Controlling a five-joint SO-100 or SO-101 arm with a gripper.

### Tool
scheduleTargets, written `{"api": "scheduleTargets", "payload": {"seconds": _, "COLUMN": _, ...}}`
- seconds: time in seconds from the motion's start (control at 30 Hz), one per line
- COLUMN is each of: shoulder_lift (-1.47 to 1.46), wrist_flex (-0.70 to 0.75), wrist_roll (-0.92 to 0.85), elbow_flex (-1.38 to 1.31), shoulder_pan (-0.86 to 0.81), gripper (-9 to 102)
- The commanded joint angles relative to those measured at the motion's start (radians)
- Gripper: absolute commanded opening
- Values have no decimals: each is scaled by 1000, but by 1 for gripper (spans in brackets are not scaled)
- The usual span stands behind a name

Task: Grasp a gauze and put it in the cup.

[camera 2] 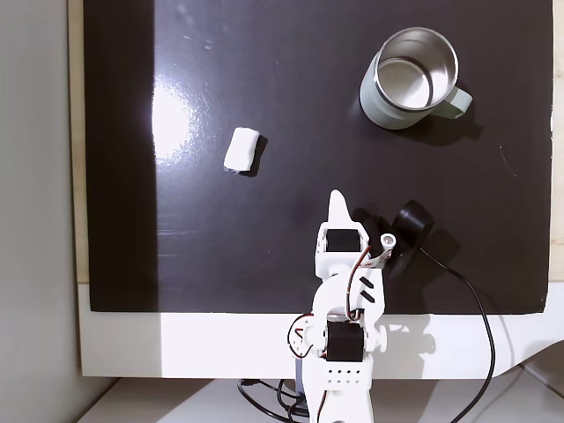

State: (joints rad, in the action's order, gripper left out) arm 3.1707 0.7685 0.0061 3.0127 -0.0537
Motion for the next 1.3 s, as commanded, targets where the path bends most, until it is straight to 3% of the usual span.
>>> {"api": "scheduleTargets", "payload": {"seconds": 0.0, "shoulder_lift": 8, "wrist_flex": -28, "wrist_roll": -2, "elbow_flex": -8, "shoulder_pan": 26, "gripper": 0}}
{"api": "scheduleTargets", "payload": {"seconds": 0.6, "shoulder_lift": 8, "wrist_flex": -28, "wrist_roll": -3, "elbow_flex": -8, "shoulder_pan": 31, "gripper": 0}}
{"api": "scheduleTargets", "payload": {"seconds": 0.83, "shoulder_lift": -6, "wrist_flex": 95, "wrist_roll": -44, "elbow_flex": -172, "shoulder_pan": 94, "gripper": 0}}
{"api": "scheduleTargets", "payload": {"seconds": 1.07, "shoulder_lift": -449, "wrist_flex": 181, "wrist_roll": -100, "elbow_flex": -545, "shoulder_pan": 150, "gripper": 0}}
{"api": "scheduleTargets", "payload": {"seconds": 1.27, "shoulder_lift": -719, "wrist_flex": 276, "wrist_roll": -259, "elbow_flex": -805, "shoulder_pan": 161, "gripper": 0}}
